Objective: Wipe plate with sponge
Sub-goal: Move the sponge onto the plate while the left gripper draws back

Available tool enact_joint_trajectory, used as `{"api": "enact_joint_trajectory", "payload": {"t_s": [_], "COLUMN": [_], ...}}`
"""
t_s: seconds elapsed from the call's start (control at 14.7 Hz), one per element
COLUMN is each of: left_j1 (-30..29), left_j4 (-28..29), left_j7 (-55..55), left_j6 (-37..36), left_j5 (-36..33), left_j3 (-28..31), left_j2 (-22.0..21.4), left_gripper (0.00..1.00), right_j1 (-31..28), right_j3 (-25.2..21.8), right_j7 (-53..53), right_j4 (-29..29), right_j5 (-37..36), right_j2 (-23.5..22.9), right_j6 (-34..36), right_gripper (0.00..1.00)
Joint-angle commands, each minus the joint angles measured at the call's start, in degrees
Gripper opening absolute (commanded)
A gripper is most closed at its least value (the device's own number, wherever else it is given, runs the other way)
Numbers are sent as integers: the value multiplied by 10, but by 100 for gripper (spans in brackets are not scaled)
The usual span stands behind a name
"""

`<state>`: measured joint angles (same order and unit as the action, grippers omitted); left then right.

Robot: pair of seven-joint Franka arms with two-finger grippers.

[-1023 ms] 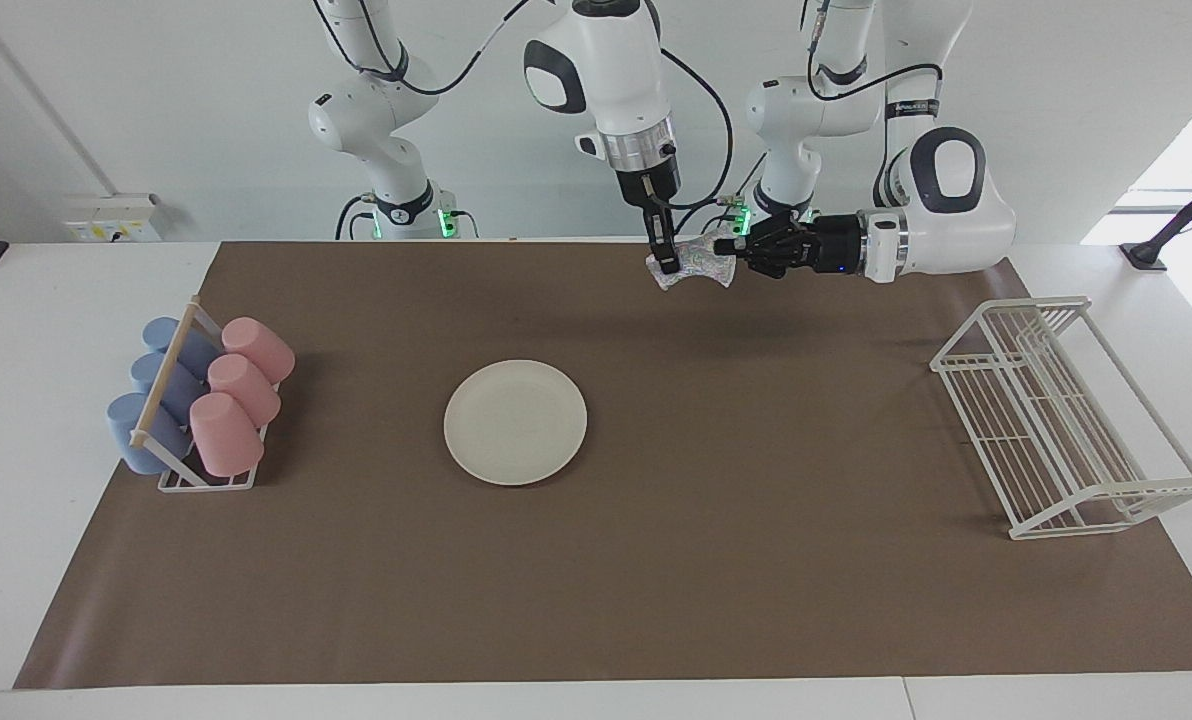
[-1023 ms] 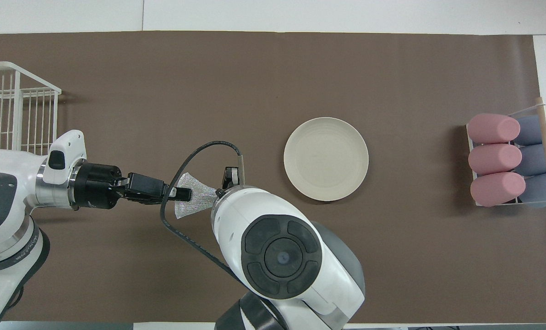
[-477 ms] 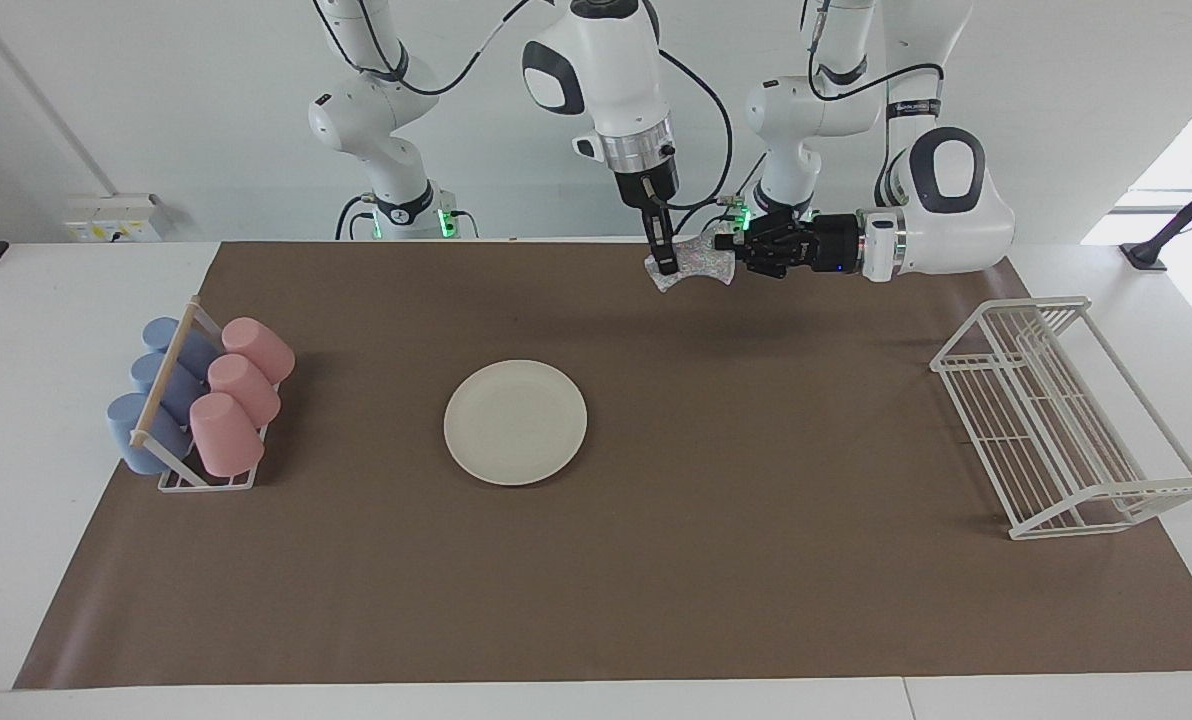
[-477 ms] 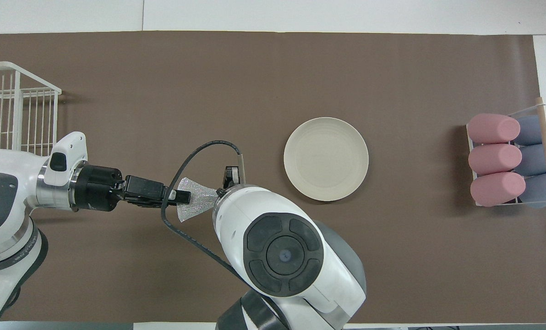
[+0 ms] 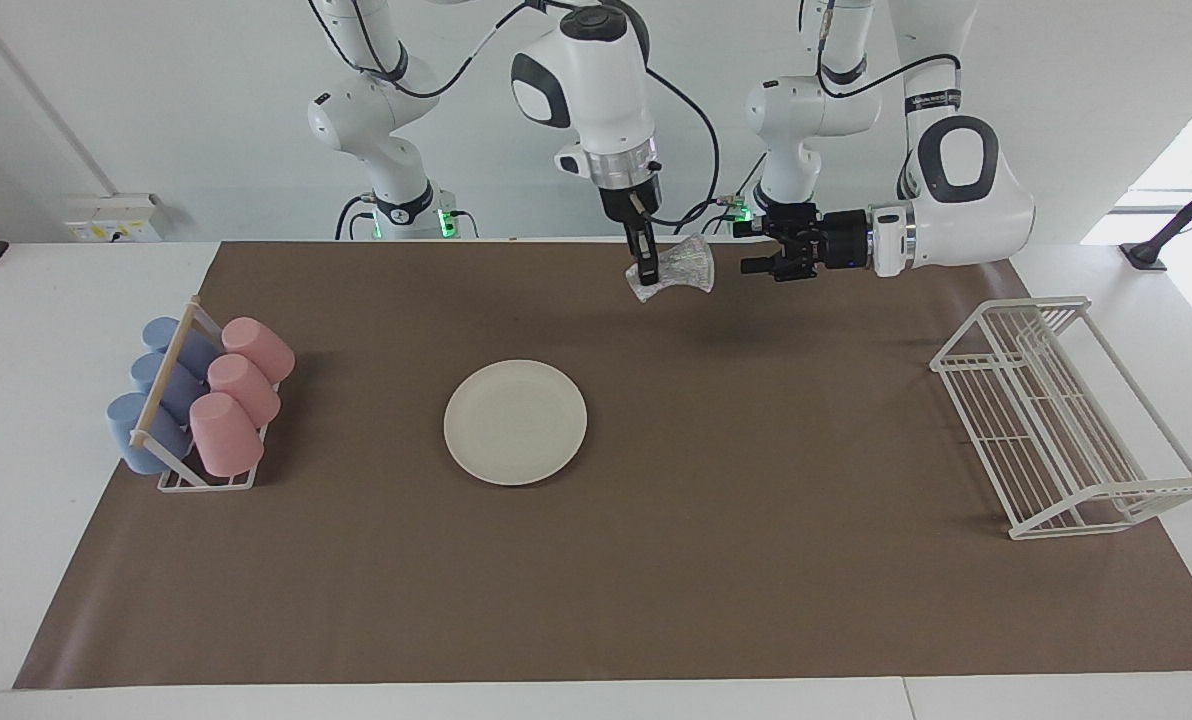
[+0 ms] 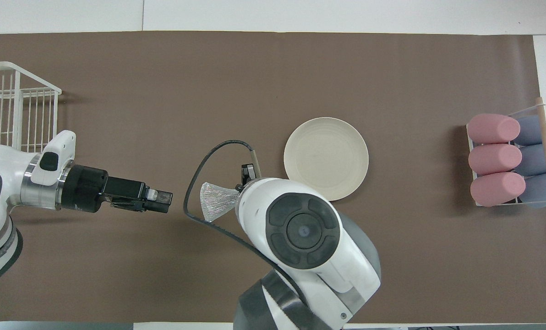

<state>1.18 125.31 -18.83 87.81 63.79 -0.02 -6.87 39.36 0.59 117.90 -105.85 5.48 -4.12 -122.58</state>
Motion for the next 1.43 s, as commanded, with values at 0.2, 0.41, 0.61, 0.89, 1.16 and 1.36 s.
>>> {"api": "enact_joint_trajectory", "payload": {"t_s": [0.2,0.41,0.61,0.89,1.16,1.36], "left_j1": [-7,0,2,13,13,13], "left_j4": [-74,-82,-93,-93,-92,-90], "left_j7": [109,134,133,133,134,134], "left_j6": [33,68,77,90,90,93], "left_j5": [-168,-265,-368,-452,-460,-460], "left_j3": [-1,-6,-9,-14,-14,-14], "left_j2": [-3,-3,-2,-2,-2,-3], "left_gripper": [100,100,100,100,100,100], "right_j1": [-121,-171,-172,-166,-190,-221], "right_j3": [3,4,4,4,4,4], "right_j7": [-261,-351,-378,-382,-433,-491], "right_j4": [-110,-162,-175,-188,-194,-194], "right_j5": [-1,4,5,5,5,5], "right_j2": [21,-16,-63,-100,-100,-102], "right_j6": [-62,-183,-213,-260,-262,-261], "right_gripper": [0,0,0,0,0,0]}}
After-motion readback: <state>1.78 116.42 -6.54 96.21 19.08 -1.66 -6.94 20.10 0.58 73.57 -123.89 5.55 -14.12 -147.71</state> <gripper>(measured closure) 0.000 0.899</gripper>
